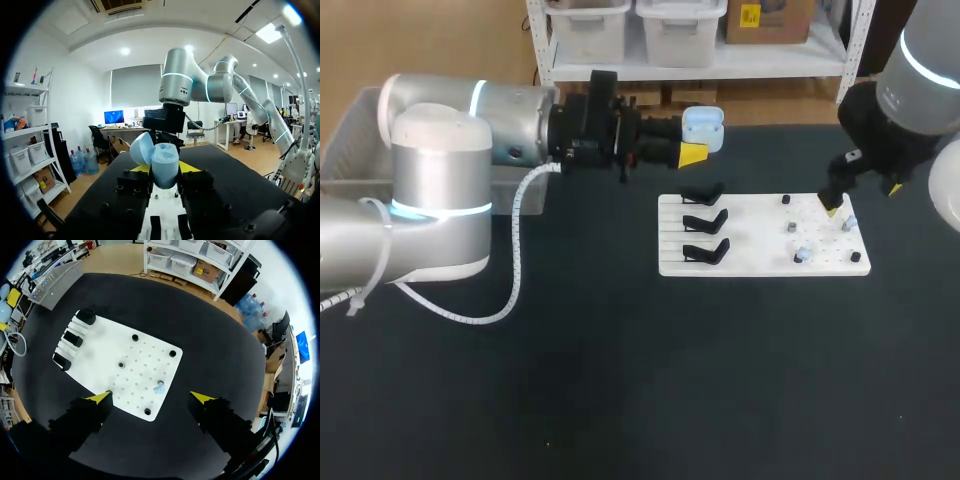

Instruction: Pick up each earbud case from the left stands, insert the matching earbuds, close the lid, and place the case in the box.

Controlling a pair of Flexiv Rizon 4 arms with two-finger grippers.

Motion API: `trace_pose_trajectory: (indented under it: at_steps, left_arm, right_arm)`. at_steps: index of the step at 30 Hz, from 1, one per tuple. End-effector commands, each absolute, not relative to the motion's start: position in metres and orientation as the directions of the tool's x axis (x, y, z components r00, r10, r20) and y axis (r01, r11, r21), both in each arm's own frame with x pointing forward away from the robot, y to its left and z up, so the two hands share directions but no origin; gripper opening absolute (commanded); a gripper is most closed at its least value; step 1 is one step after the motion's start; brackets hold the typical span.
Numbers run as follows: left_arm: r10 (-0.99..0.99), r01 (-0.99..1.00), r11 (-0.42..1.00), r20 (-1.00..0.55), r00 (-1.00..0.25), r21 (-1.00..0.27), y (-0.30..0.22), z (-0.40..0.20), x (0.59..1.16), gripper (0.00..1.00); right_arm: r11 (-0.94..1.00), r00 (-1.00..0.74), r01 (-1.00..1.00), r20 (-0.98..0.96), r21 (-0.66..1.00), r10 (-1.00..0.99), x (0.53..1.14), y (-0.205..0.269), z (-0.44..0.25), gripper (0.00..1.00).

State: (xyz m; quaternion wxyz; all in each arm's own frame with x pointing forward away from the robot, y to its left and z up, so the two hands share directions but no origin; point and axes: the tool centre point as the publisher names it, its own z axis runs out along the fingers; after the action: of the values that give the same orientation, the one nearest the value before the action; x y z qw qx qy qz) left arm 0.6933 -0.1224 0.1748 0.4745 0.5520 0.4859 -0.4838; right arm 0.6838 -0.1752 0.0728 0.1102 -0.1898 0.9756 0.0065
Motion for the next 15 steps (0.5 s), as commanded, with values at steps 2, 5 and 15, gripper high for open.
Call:
trace_pose_trajectory:
  at_steps: [2,5,15]
  left_arm:
    - [0.075,0.995,-0.077,-0.995,0.061,0.055,-0.123,0.174,0.694,0.0]
    - [0.075,0.995,-0.077,-0.995,0.061,0.055,-0.123,0.174,0.694,0.0]
    - [0.075,0.995,-0.077,-0.995,0.061,0.055,-0.123,0.174,0.694,0.0]
  right_arm:
    - [0.929,-0.904,-0.37,-0.219,-0.032,-0.367,0.683,-0.175,0.073,1.0]
    - [0.929,-0.904,-0.37,-0.219,-0.032,-0.367,0.683,-0.175,0.073,1.0]
    - [0.945,-0.927,-0.325,-0.182,-0.047,-0.328,0.685,-0.189,0.062,1.0]
